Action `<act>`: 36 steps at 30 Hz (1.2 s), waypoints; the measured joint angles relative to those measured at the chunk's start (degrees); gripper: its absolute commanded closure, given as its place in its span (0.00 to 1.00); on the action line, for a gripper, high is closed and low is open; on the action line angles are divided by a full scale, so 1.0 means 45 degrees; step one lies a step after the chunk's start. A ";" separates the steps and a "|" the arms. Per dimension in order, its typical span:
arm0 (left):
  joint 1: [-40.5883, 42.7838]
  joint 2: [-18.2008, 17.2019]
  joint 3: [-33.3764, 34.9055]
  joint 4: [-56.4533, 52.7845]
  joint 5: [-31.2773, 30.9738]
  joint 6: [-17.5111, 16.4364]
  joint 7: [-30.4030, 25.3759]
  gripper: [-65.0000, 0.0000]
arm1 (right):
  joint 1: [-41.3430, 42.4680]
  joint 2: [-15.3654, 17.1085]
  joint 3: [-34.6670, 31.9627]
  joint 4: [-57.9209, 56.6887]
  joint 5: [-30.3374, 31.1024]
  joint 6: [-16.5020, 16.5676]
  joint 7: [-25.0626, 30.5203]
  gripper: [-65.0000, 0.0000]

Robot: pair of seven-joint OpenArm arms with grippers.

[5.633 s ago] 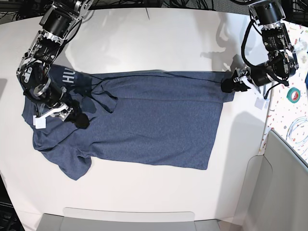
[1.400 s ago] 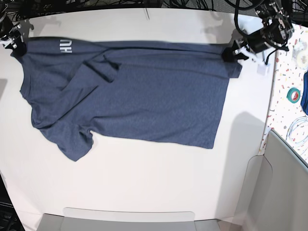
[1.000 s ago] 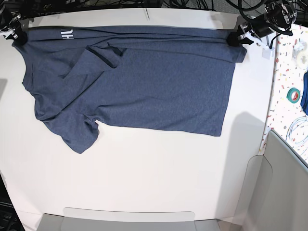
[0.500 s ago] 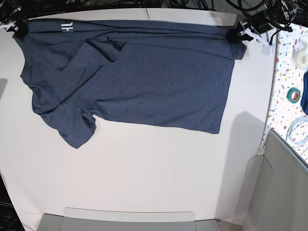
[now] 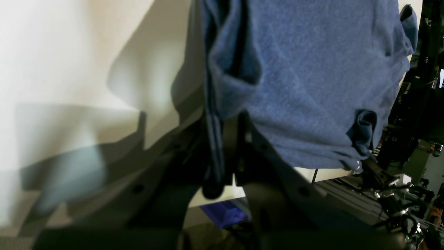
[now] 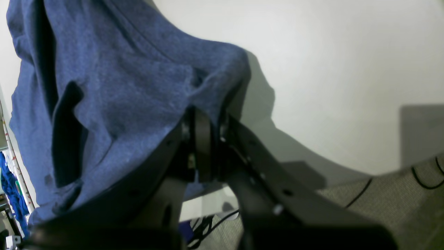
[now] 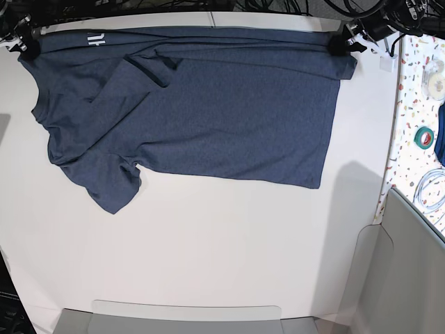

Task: Layout the t-shirt on the table in an organized manner, then fold the t-shirt properly
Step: 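Drag the folded edge with both grippers back toward the table edge, then release both grippers and grasp the shirt's hem edge at both ends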

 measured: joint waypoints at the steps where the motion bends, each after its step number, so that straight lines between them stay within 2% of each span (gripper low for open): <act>1: 0.0029 0.0034 0.0000 0.0000 -0.0015 0.0000 -0.0044 1.00 | 0.0010 0.0000 -0.0005 0.0000 -0.0063 0.0000 0.0000 1.00; 8: 0.0155 0.0165 0.0010 0.0000 -0.0034 -0.0053 -0.0427 0.97 | 0.0243 -0.0034 -0.0005 0.0005 -0.0578 0.0000 0.0097 1.00; 12: 0.0155 0.0141 0.0010 0.0005 -0.0155 -0.0053 -0.0437 0.79 | 0.0214 -0.0029 -0.0005 0.0039 -0.0597 0.0000 0.0107 1.00; 15: 0.0155 0.0131 -0.0019 0.0058 -0.0233 -0.0058 -0.0588 0.71 | 0.0155 0.0073 0.0058 0.0039 -0.0641 0.0000 -0.0136 0.85; 19: 0.0151 0.0102 -0.0068 0.0058 -0.0219 -0.0053 -0.0670 0.71 | 0.0204 0.0102 0.0578 0.0063 -0.0544 0.0000 -0.0495 0.68; 22: 0.0073 0.0112 -0.0525 0.0049 -0.0117 -0.0049 -0.0612 0.71 | 0.0146 0.0102 0.1277 0.0058 -0.0821 0.0005 -0.0612 0.62; 26: 0.0087 -0.0287 -0.1311 0.0005 0.0155 0.0034 -0.0539 0.70 | 0.0155 0.0141 0.2011 0.0039 -0.0831 0.0000 -0.0733 0.61; 29: 0.0058 -0.0733 -0.1885 -0.0015 0.0690 0.0063 -0.0423 0.70 | 0.0155 0.0529 0.2613 0.0039 -0.0840 0.0000 -0.0690 0.61; 36: -0.0301 -0.0991 -0.2501 0.0699 0.1039 0.0155 -0.0311 0.71 | 0.0937 0.1190 0.3152 0.0039 -0.0913 0.0000 -0.0714 0.61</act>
